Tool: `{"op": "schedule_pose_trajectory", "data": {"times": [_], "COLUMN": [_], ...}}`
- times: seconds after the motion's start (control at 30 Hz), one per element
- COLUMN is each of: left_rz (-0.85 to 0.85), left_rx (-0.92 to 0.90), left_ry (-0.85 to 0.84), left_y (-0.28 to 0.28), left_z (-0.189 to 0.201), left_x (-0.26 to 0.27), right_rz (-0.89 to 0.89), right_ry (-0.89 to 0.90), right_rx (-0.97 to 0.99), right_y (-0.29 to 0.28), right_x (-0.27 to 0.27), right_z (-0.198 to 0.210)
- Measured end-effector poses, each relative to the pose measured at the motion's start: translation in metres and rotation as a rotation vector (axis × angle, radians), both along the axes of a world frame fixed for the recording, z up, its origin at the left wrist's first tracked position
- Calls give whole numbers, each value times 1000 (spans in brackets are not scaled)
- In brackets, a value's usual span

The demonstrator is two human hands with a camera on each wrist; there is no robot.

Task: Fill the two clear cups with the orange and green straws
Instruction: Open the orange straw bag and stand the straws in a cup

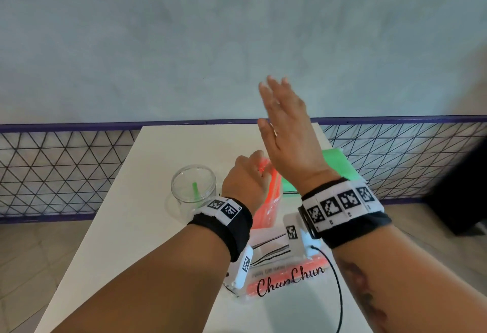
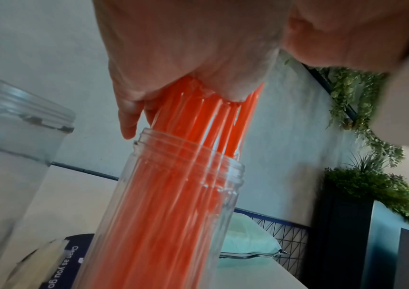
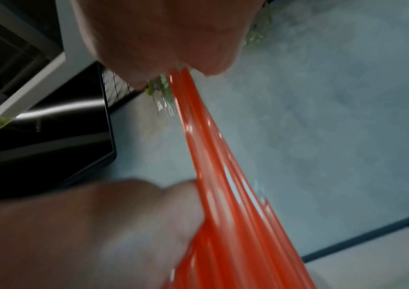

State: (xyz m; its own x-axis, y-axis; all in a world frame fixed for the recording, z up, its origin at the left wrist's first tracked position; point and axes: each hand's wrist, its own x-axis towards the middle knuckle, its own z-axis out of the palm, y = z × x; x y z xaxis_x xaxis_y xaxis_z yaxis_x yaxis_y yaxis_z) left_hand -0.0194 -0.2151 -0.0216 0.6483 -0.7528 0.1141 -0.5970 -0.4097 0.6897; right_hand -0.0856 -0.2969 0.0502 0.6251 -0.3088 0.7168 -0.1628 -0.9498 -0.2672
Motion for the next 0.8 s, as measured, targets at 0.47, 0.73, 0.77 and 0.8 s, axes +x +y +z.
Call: {"op": "schedule_pose_trajectory", "data": {"times": [0.47,0.73,0.77,0.8], "left_rz": [85,87,66,26], "left_rx": [-303,-358,-436,-502], "left_ry": [379,-12,-146,-289], "left_y": [-14,-7,-1,4], "left_z": [-24,-16,-11,-7], "left_x": [12,14,12,8], "right_rz": [-22,-67,-148,-190], "right_ry": [499,-42,-81,49], "right_rx": [267,564,526,518], "right_y": [4,16,18,22], "right_x": [-31,-53,-58,-62], "right_z": [-111,-98,-98,-100]}}
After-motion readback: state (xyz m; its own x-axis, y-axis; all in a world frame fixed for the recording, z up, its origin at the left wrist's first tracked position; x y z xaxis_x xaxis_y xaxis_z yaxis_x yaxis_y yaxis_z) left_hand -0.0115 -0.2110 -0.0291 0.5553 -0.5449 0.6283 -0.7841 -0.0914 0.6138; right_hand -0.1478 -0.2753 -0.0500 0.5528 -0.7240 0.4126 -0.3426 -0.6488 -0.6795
